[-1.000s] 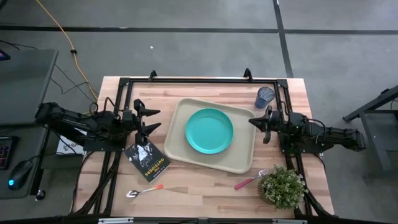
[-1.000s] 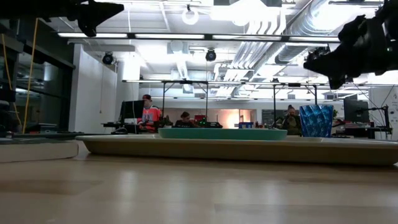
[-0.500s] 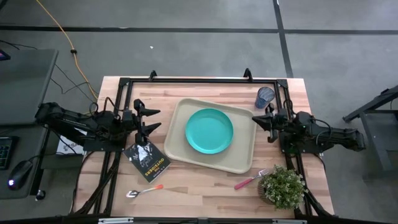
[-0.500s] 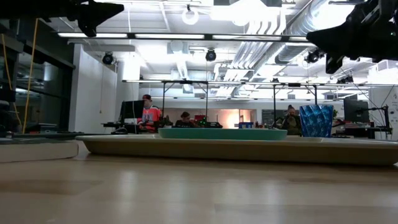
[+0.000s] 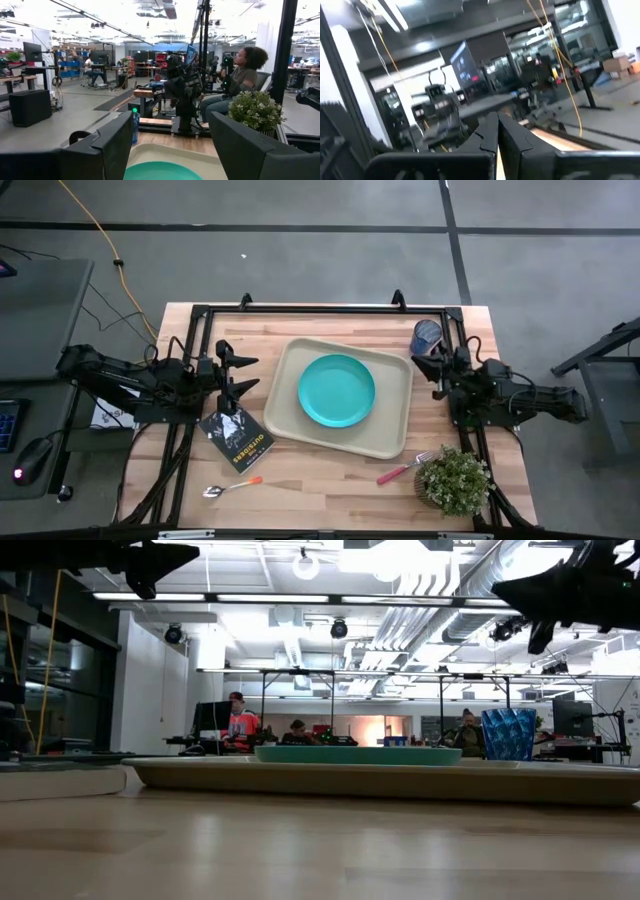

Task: Pick and place plate/cup/fork/spoon on tray
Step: Put the blue glass on the gray serving tray to the top right of the blue plate

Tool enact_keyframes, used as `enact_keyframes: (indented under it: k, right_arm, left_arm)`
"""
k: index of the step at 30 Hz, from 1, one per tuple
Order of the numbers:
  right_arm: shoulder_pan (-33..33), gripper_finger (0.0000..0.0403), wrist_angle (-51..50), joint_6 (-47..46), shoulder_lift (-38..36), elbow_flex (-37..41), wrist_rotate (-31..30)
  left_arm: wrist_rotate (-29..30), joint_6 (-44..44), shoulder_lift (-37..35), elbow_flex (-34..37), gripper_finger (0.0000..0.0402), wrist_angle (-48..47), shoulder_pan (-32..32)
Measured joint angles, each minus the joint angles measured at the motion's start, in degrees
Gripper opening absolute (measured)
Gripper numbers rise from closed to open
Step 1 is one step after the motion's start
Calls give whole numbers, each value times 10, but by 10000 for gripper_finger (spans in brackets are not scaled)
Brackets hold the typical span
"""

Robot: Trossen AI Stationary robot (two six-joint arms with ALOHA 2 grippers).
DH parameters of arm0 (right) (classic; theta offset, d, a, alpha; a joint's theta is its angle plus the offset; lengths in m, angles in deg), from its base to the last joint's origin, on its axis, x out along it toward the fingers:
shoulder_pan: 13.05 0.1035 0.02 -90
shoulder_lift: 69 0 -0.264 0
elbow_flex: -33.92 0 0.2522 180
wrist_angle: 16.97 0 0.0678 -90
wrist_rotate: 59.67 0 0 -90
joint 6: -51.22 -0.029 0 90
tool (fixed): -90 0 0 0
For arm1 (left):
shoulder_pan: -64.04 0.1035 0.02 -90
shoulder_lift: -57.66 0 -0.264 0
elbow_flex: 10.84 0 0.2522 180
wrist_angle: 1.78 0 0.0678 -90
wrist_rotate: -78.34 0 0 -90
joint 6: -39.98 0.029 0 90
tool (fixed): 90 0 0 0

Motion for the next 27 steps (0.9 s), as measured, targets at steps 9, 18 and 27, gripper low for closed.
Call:
enact_keyframes:
  k: [9,18,27]
  right_arm:
    - [0,129,-1,-12,25,-1,-100]
    - [-2,241,-206,-57,214,-164,-222]
    - [-74,243,-591,-193,468,-401,-322]
  left_arm:
    - [0,0,0,0,241,0,0]
    - [0,0,0,0,241,0,0]
    - [0,0,0,0,241,-11,0]
